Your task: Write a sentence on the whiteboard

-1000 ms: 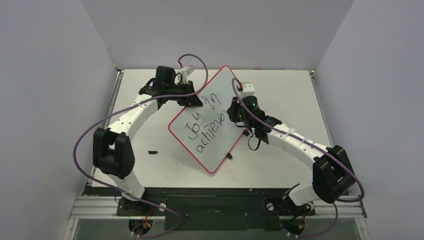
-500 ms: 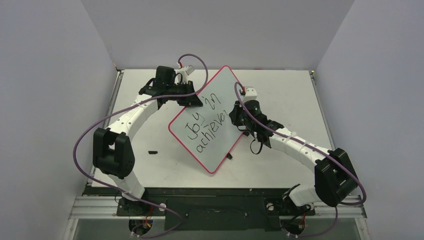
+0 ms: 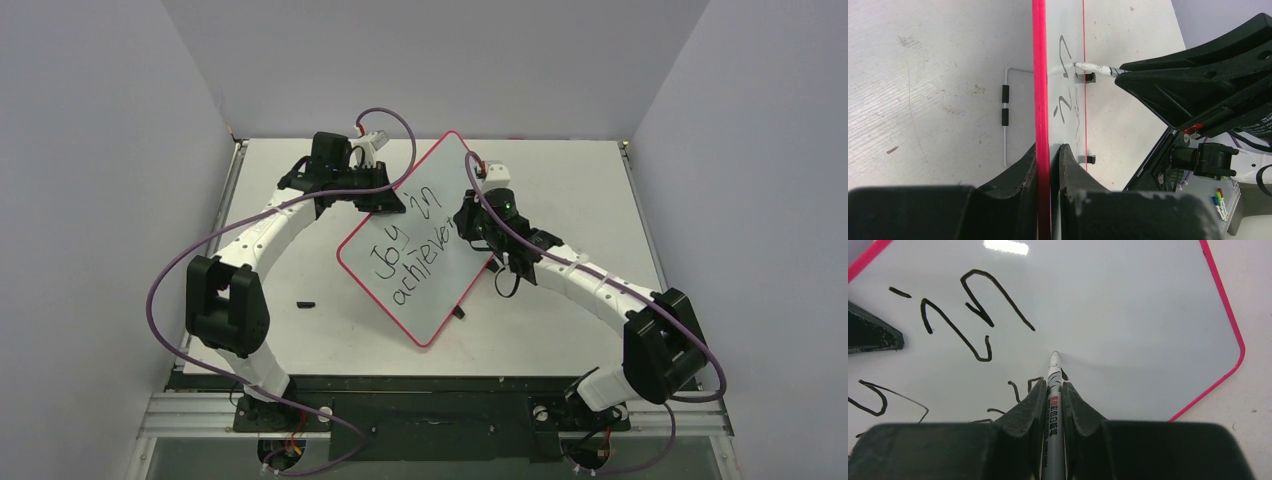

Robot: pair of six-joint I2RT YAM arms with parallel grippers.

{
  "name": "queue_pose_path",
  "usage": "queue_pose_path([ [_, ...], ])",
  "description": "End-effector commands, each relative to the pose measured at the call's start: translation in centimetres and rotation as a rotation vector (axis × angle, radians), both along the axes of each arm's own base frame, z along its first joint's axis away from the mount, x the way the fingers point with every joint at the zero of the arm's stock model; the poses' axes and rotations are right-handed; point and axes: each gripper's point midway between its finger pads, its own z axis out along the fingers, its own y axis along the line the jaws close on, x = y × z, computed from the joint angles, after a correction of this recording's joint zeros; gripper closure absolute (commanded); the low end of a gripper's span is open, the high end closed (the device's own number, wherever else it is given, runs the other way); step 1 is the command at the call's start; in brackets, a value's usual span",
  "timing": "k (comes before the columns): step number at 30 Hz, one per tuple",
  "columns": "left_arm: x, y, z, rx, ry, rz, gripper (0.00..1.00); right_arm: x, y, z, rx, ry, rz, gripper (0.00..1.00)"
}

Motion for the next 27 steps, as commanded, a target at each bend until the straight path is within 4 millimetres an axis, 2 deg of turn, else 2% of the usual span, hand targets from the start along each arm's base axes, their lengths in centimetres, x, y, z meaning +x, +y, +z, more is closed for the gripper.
queue_pose_path([
  [1, 0.4, -0.4, -1.8, 0.136, -0.132, -0.061, 1.00, 1.5, 0.8, 1.5, 0.020, -0.033, -0.004, 1.00],
  [8, 0.4, -0.4, -1.8, 0.135, -0.132, -0.061, 1.00, 2.2, 0.1, 1.2, 0.013, -0.026, -0.025, 1.00],
  [19, 0.4, -0.4, -1.8, 0.137, -0.132, -0.060, 1.00, -0.3, -1.2, -1.3, 0.017, 0.026, -0.025, 1.00],
  [23, 0.4, -0.4, -1.8, 0.138, -0.132, -0.060, 1.00, -0.9, -1.5, -1.7, 0.013, 0.032, -0.025, 1.00],
  [27, 0.4, -0.4, -1.7, 0.137, -0.135, -0.061, 1.00, -0.6, -1.5, -1.5, 0.012, 0.029, -0.026, 1.00],
])
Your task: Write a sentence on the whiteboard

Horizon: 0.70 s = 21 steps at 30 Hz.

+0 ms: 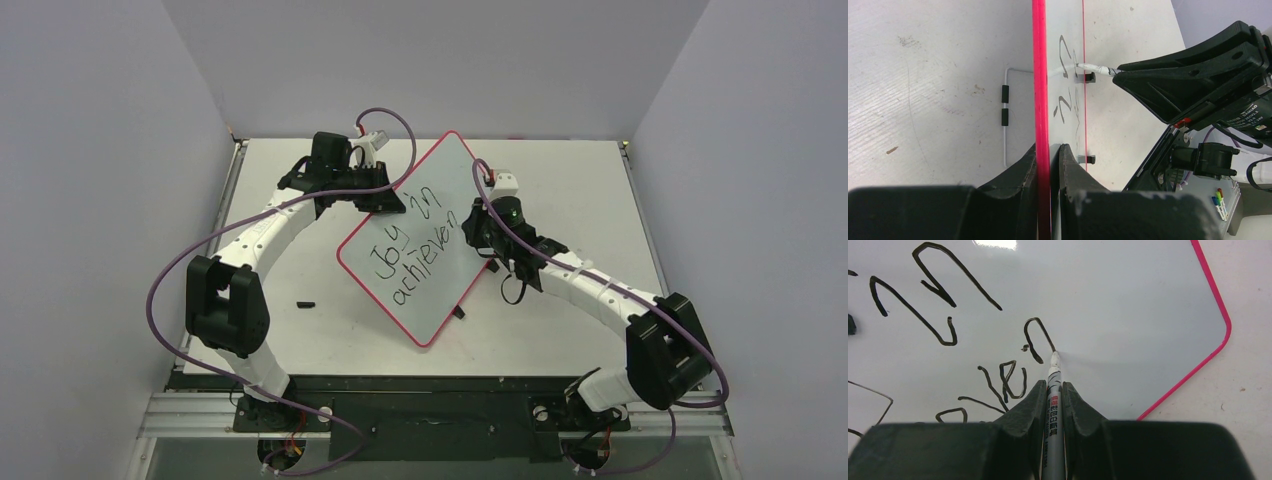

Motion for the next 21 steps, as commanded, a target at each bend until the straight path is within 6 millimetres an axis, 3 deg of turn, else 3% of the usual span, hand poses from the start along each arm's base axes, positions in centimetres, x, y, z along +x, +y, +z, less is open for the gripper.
queue_pose_path([
  [1, 0.4, -0.4, -1.7, 0.136, -0.135, -0.062, 1.00, -0.1, 0.4, 0.5, 0.020, 0.000, 0.011, 1.00],
  [12, 0.3, -0.4, -1.6, 0.134, -0.135, -0.063, 1.00, 2.6, 1.6, 3.1, 0.017, -0.053, 0.003, 1.00],
  [21, 0.3, -0.4, -1.7, 0.136, -0.134, -0.064, 1.00, 4.2, 1.2, 3.3, 0.021, -0.054, -0.025, 1.00],
])
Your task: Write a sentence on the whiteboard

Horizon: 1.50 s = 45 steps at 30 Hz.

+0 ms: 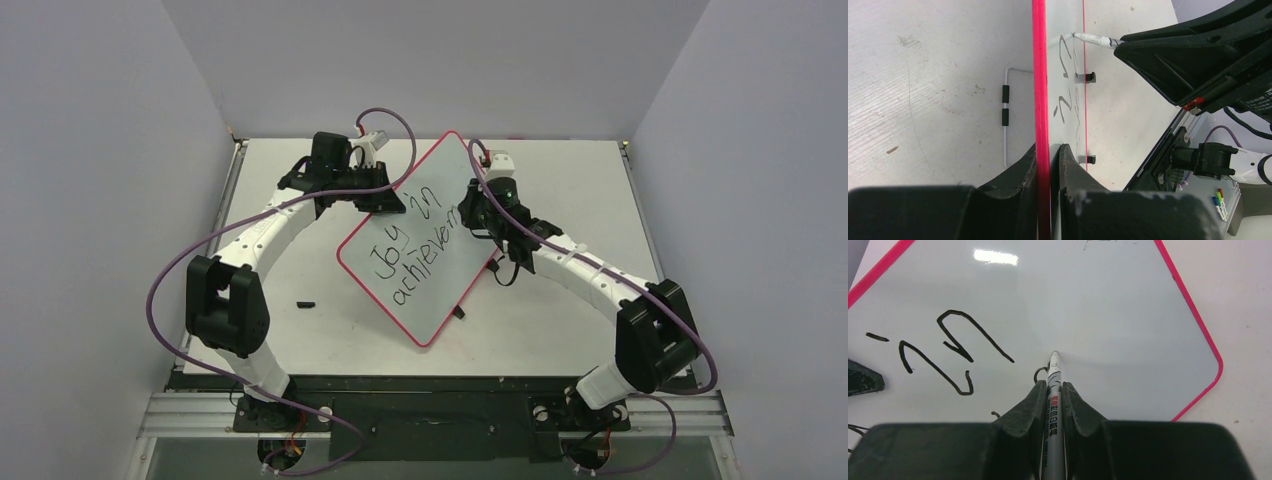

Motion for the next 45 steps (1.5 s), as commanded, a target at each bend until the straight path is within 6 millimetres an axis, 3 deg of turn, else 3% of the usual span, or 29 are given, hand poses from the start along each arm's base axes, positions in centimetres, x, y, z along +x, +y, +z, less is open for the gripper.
queue_pose_path([
  [1, 0.4, -0.4, -1.7, 0.136, -0.133, -0.064, 1.00, 1.3, 0.1, 0.6, 0.016, -0.014, -0.013, 1.00],
  [19, 0.2, -0.5, -1.5, 0.135, -0.139, -0.065, 1.00, -2.2, -1.8, -3.4, -0.006, 0.081, -0.013, 1.00],
  [25, 0.2, -0.4, -1.4, 0.136, -0.142, -0.064, 1.00, -2.1, -2.5, -2.1, -0.032, 0.053, -0.030, 1.00],
  [35, 0.2, -0.5, -1.4, 0.135, -0.144, -0.065, 1.00, -0.9, -3.1, 2.4, 0.011, -0.021, -0.060, 1.00],
  [45, 0.2, -0.5, -1.4, 0.133, -0.143, -0.067, 1.00, 1.5, -4.0, 3.7, 0.086, -0.025, -0.079, 1.00],
])
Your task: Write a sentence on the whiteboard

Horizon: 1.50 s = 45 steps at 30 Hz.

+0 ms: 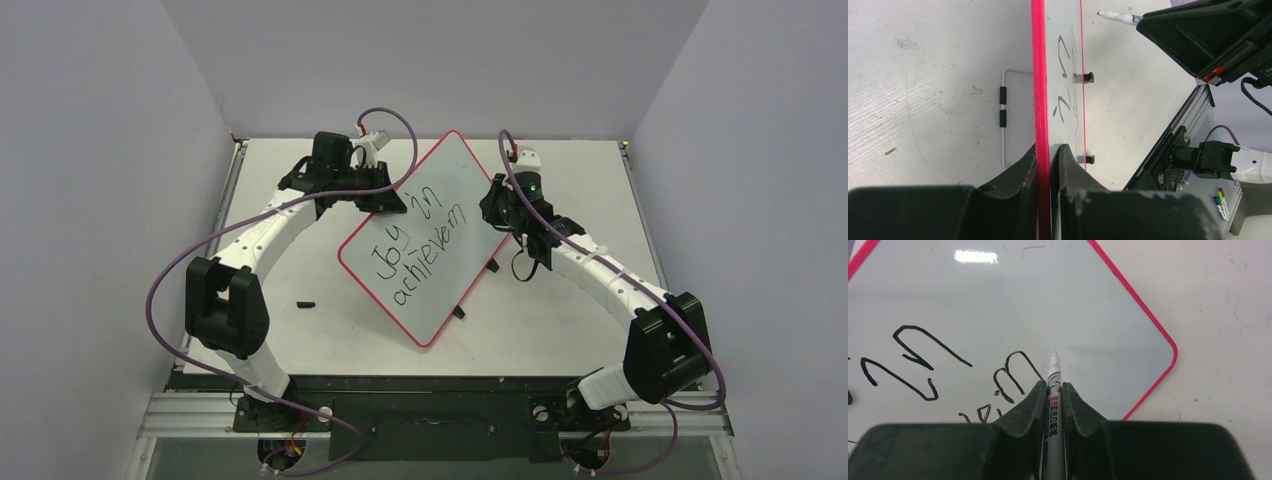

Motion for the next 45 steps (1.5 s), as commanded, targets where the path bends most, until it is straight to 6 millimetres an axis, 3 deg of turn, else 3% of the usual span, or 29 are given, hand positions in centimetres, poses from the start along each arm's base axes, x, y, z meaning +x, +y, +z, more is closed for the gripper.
queue_pose_path([
  [1, 0.4, -0.3, -1.7, 0.133, -0.135, -0.061, 1.00, 1.3, 0.9, 3.4, 0.090, -0.068, 0.025, 1.00],
  [16, 0.4, -0.3, -1.9, 0.137, -0.133, -0.063, 1.00, 2.2, 2.3, 3.0, 0.225, -0.046, 0.064, 1.00],
  [34, 0.4, -0.3, -1.9, 0.141, -0.132, -0.063, 1.00, 2.7, 1.6, -1.1, 0.215, 0.039, 0.023, 1.00],
  [45, 0.4, -0.3, -1.9, 0.142, -0.133, -0.064, 1.00, 4.0, 1.5, -0.5, 0.226, 0.030, 0.013, 1.00],
])
